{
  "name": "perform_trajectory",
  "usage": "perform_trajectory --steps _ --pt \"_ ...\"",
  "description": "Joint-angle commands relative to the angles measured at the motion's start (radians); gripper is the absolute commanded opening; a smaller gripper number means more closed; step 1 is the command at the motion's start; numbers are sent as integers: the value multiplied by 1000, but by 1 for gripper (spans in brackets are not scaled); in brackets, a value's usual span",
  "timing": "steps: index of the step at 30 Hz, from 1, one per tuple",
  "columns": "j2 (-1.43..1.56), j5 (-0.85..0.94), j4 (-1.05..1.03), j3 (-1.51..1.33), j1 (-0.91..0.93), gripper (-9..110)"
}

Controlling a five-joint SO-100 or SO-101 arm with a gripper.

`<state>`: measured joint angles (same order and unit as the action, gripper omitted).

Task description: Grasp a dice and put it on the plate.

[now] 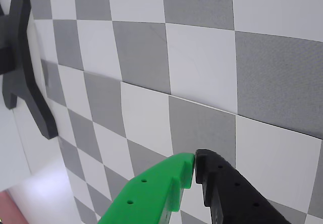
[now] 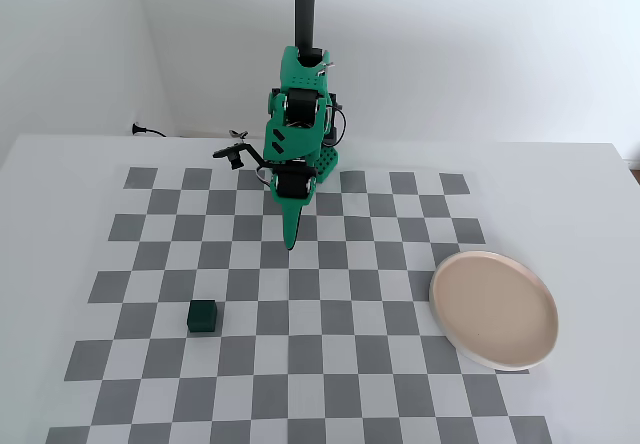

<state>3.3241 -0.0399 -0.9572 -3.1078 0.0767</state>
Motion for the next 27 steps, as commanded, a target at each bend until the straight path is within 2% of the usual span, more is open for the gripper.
perform_trajectory --steps 1,27 --pt "11 -9 17 14 -8 -4" --pt "11 5 26 14 -29 -4"
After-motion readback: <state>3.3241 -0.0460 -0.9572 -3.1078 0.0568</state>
